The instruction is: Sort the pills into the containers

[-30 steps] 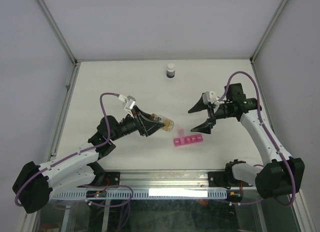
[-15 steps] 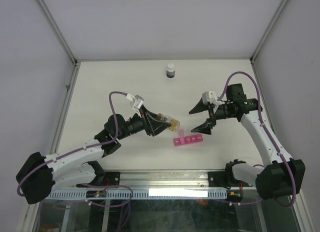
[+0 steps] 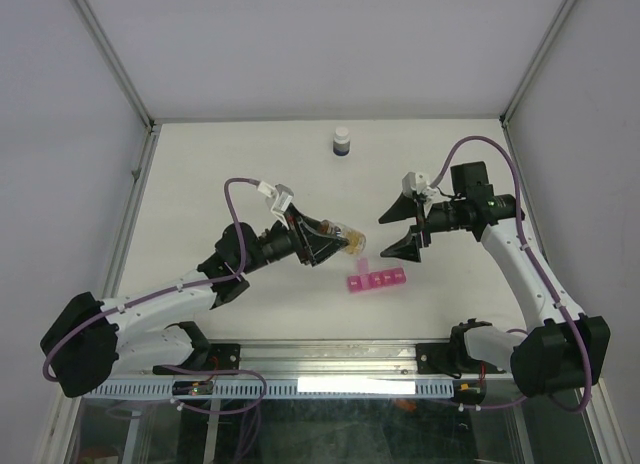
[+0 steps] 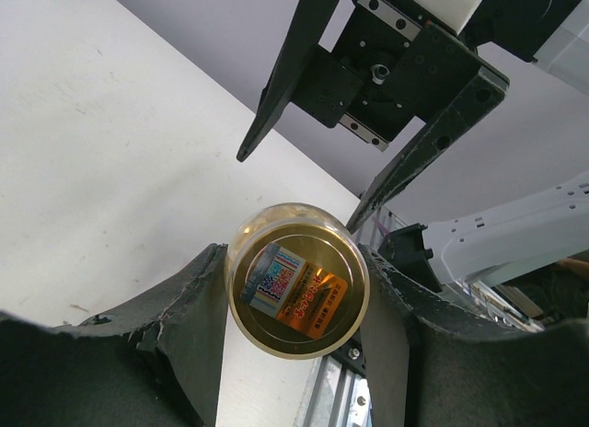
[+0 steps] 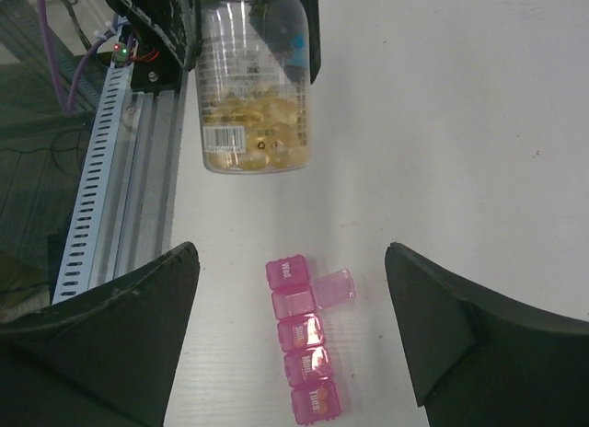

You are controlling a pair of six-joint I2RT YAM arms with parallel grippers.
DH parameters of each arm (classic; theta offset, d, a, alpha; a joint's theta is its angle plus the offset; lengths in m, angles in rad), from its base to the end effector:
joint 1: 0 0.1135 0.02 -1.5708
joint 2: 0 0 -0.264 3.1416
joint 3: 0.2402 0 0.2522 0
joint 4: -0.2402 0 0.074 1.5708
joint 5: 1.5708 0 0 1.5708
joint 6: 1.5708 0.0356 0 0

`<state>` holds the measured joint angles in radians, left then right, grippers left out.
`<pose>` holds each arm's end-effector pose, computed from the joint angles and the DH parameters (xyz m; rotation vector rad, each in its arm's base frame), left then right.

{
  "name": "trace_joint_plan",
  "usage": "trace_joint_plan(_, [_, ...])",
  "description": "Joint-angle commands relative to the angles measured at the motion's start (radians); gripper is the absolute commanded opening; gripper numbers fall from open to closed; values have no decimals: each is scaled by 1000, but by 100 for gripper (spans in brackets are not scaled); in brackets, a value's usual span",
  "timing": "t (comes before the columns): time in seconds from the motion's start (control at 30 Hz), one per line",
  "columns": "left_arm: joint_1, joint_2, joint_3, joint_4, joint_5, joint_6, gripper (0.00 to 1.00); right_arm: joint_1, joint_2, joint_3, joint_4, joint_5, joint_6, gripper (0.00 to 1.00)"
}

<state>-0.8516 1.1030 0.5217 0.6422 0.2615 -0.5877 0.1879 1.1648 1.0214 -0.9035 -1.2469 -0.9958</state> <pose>0.1557 -0.1918 0.2714 0.4469 1.6097 -1.3227 0.1995 0.0723 0.3065 -1.4143 1.4231 1.0951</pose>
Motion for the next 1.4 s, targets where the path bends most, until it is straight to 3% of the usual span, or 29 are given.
trace_joint_plan(0.0, [-6,2,56,109,-34,-10,0,4,-12,18,159,-31,173,85])
trace_joint_plan(0.33, [2,32,135,64,-44,-93,0,24,-39,-7,297,-114,322,84])
trace_joint_plan(0.73, [-2,117,225,-39,-54,-145,0,174,-42,-7,426,71,441,80])
trace_joint_plan(0.97, [-8,148,254,-70,-69,-150,0,244,-32,-25,471,204,479,59])
trace_joint_plan(1.1, [-10,148,254,-72,-79,-152,0,254,-34,-24,471,224,480,34])
trace_joint_plan(1.13, [-9,149,255,-73,-78,-154,2,254,-34,-25,471,220,481,27])
trace_joint_plan(1.2, [-9,149,256,-75,-74,-157,23,254,-33,-27,468,209,486,15])
trace_joint_plan(1.37, [-9,81,214,-55,-83,-109,74,233,-31,-43,454,102,486,0])
